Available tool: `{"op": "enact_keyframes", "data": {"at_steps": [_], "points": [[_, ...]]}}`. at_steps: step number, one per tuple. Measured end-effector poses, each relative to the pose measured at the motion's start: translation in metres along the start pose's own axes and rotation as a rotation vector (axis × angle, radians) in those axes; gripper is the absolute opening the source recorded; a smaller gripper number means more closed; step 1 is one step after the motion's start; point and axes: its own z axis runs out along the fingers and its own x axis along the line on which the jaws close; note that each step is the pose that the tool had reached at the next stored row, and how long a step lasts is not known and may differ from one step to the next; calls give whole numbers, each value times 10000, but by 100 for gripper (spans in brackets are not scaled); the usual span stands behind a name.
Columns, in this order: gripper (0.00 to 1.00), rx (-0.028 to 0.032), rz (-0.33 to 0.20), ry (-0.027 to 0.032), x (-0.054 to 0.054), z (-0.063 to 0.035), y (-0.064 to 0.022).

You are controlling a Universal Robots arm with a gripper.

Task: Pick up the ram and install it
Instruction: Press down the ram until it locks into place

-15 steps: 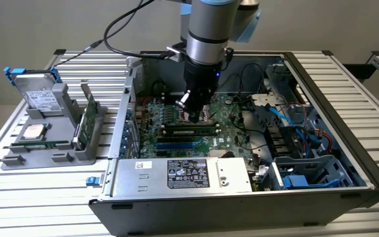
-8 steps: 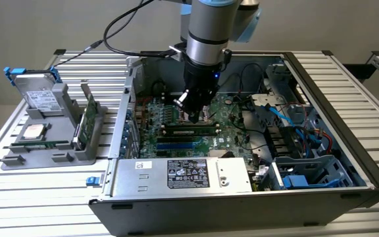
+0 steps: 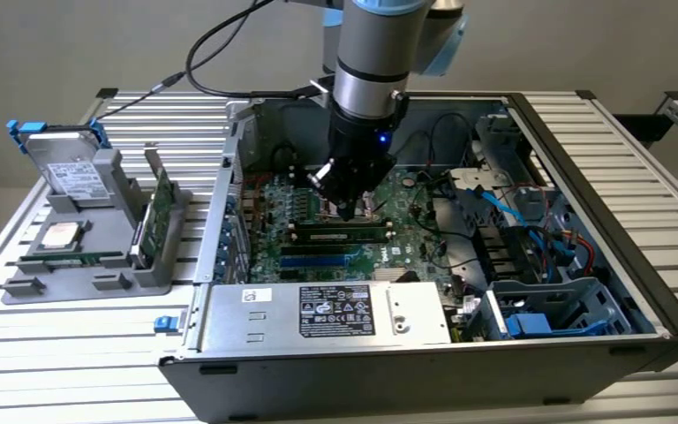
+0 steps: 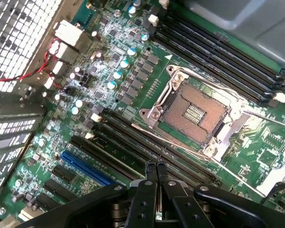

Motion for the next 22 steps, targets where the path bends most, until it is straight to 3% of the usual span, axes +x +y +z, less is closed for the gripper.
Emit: {"op": "enact_keyframes", "data": {"at_steps": [22], "points": [[10,-224,3398,-102,-2,27,-1]]}}
